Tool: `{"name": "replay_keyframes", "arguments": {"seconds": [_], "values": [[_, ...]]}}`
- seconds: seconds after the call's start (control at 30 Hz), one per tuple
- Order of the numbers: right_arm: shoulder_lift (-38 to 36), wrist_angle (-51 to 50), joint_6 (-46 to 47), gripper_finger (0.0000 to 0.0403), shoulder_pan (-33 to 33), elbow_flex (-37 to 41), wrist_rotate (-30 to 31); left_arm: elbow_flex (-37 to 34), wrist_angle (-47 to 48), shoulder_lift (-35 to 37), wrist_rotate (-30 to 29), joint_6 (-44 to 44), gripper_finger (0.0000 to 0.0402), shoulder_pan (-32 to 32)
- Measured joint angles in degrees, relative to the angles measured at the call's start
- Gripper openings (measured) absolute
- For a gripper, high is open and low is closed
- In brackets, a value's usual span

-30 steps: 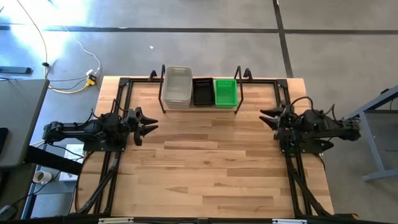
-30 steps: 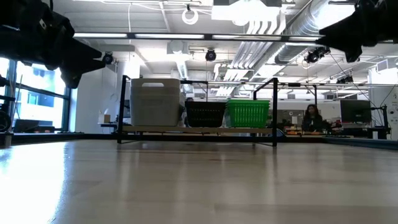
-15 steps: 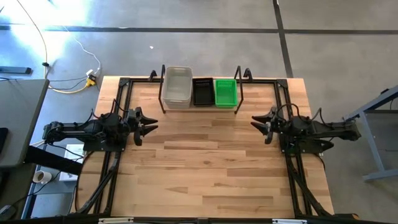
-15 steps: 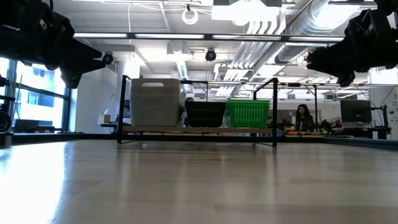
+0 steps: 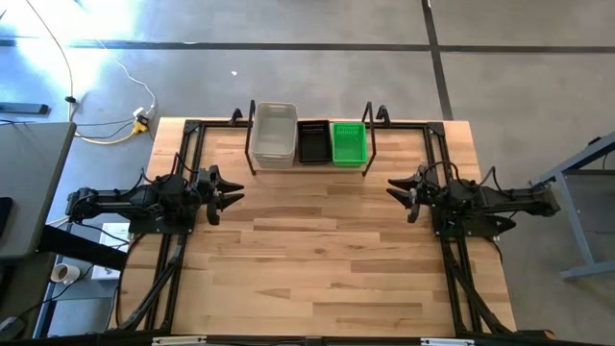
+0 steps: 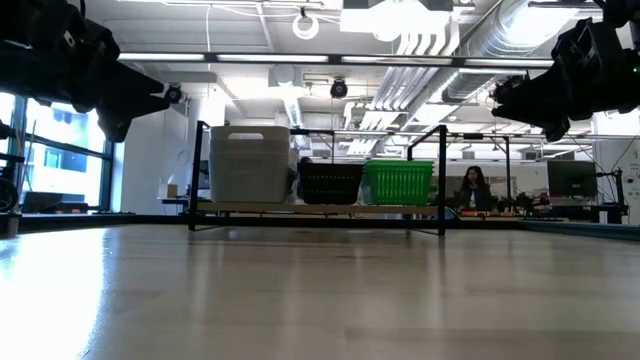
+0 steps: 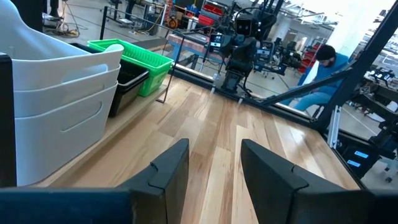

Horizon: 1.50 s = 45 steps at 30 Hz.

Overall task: Stack baskets on shelf by color
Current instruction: Return to Home Position

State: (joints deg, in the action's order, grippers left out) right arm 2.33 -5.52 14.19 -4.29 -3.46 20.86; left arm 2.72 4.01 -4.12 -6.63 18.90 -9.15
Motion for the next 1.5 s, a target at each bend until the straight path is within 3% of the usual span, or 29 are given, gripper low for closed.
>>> {"name": "replay_keyframes", "arguments": {"seconds": [0.2,1.5], "values": [[0.21,-0.04,-4.19,0.0133,0.00,0.00,0.00,0.02,0.00,0.00,0.01,0.00,0.0135,0.00],[0.23,-0.17,-4.17,0.0133,0.00,0.00,-0.02,0.04,0.00,0.00,0.04,0.00,0.0135,0.00]]}}
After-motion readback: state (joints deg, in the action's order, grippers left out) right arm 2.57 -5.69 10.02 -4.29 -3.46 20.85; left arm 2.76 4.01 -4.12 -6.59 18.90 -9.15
